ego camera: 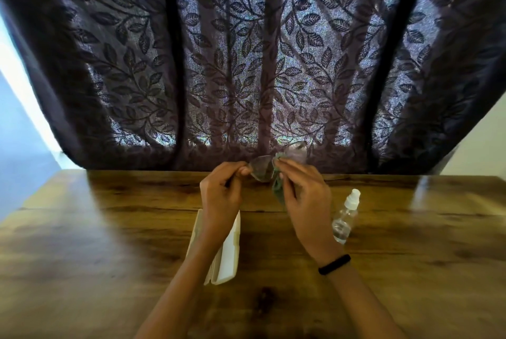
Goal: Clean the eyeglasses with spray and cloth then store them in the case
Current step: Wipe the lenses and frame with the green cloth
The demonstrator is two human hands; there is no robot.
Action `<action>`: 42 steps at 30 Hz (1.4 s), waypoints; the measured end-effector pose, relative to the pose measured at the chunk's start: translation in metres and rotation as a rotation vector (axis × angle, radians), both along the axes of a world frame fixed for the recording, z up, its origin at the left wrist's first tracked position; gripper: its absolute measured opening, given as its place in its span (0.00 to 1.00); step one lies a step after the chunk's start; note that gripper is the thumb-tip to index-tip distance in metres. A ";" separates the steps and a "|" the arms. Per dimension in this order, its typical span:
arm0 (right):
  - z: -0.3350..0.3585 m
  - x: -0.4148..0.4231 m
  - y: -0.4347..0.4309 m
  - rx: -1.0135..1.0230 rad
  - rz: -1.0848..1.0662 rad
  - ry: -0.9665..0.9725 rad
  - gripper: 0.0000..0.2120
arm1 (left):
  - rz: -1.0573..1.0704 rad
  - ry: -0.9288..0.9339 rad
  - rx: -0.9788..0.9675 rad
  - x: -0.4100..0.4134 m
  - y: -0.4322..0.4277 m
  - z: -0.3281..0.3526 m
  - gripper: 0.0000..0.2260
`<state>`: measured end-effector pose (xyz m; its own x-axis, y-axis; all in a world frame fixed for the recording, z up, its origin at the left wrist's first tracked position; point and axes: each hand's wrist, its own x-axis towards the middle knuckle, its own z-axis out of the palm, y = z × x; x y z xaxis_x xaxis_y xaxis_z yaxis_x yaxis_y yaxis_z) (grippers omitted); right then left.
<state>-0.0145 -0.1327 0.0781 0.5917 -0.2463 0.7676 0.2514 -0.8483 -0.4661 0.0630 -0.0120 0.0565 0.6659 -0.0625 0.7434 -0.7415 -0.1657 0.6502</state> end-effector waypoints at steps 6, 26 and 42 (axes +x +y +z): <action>-0.002 -0.001 0.013 -0.071 0.045 0.002 0.15 | -0.004 -0.024 0.000 -0.003 -0.003 0.003 0.06; 0.000 -0.001 0.022 0.070 0.104 -0.032 0.30 | -0.027 -0.028 0.010 -0.004 -0.012 0.004 0.06; -0.001 0.004 0.018 0.092 0.082 -0.005 0.30 | -0.036 0.001 -0.039 -0.004 -0.013 0.005 0.06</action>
<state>-0.0107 -0.1151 0.0775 0.6092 -0.2667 0.7468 0.3209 -0.7783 -0.5397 0.0591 -0.0248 0.0610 0.6648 -0.0580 0.7448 -0.7456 -0.1134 0.6567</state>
